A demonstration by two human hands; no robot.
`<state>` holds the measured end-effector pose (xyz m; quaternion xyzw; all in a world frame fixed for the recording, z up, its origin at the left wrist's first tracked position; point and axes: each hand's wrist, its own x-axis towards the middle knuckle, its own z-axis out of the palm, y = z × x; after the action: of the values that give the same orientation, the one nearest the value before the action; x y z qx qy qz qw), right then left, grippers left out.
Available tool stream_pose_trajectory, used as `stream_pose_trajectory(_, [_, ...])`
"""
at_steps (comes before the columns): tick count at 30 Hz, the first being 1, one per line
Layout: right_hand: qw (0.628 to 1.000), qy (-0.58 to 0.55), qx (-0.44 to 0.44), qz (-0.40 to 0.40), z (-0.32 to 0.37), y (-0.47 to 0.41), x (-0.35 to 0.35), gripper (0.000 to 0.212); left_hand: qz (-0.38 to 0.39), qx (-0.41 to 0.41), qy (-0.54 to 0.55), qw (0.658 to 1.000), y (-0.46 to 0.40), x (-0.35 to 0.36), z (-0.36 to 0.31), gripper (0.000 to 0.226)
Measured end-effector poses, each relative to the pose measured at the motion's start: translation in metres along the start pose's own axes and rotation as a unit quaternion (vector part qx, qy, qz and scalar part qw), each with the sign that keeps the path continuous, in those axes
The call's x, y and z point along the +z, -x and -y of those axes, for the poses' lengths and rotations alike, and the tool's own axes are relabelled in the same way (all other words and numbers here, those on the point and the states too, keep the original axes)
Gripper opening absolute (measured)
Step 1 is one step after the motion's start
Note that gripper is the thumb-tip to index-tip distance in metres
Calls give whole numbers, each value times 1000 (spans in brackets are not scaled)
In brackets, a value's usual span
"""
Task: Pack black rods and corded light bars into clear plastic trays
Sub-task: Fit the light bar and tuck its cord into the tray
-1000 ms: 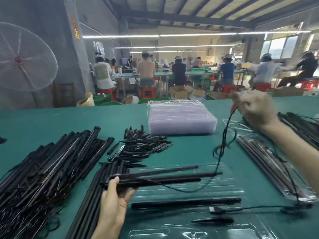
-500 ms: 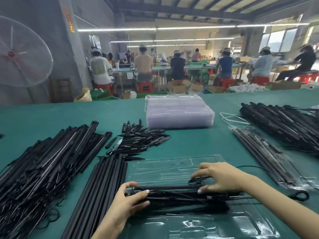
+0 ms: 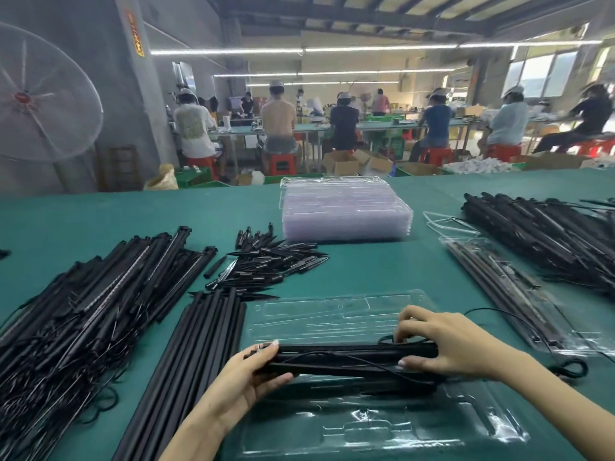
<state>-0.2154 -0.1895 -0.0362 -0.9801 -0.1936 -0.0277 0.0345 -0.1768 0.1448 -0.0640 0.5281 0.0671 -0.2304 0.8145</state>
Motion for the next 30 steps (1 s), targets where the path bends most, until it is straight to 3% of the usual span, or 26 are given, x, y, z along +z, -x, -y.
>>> stream_pose_trajectory(4, [999,41,-18,5,8,8,11,46,0,17,-42,999,3,-8,6,27])
stream_pose_trajectory(7, [999,31,-15,-9,12,10,17,45,-83,91,-193,974,6,-8,11,14])
stream_pose_trajectory(10, [999,22,-21,-13,14,9,19,43,-150,205,-432,866,13,-6,13,12])
stream_pose_trajectory(13, [999,19,-41,-11,16,8,20,42,-177,261,-631,709,21,-6,12,15])
stream_pose_trajectory(15, [999,4,-50,-13,18,9,20,42,-167,284,-680,655,21,-9,14,12])
stream_pose_trajectory(22, [980,-7,-64,-186,32,12,33,18,-112,308,-693,642,16,-20,31,30])
stream_pose_trajectory(26, [969,-69,-67,-227,31,10,45,17,-129,380,-704,586,15,-26,28,43])
stream_pose_trajectory(30, [951,-155,-62,-259,32,3,53,5,-133,411,-710,556,16,-28,25,69])
